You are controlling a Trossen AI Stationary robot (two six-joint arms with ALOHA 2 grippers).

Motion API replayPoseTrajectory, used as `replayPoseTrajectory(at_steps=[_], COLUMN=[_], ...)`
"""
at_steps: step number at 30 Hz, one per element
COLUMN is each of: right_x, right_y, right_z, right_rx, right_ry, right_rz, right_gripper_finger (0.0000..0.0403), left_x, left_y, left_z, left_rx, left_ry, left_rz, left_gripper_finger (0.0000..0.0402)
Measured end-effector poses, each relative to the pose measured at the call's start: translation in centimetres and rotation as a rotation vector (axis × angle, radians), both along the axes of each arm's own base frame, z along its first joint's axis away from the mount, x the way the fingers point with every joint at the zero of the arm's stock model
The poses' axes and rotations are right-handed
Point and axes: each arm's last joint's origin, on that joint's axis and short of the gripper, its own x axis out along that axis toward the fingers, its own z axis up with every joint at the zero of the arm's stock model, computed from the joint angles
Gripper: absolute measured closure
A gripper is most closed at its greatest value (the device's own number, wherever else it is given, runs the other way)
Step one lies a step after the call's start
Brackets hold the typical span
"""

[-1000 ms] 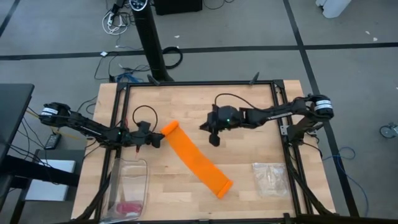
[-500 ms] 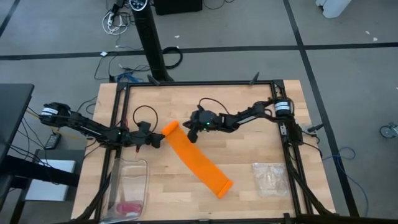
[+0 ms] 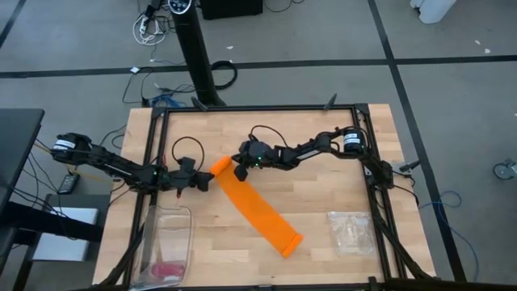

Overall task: Roll bandage
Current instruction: Roll the orange bandage

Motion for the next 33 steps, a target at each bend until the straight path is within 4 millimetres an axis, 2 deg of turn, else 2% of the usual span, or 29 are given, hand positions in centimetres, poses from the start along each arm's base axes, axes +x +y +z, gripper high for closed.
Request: replayPoseTrajectory(at_steps=[33], right_x=[0.06], right_y=[0.32], right_z=[0.0], right_rx=[0.008], right_ry=[-0.002], right_rz=[0.029], right_gripper_finger=[0.0399], left_x=[0.06], left_y=[0.02], left_z=[0.11], left_rx=[-0.043], left_ry=[-0.037], left_rz=[0.04], left_gripper_finger=[0.0273])
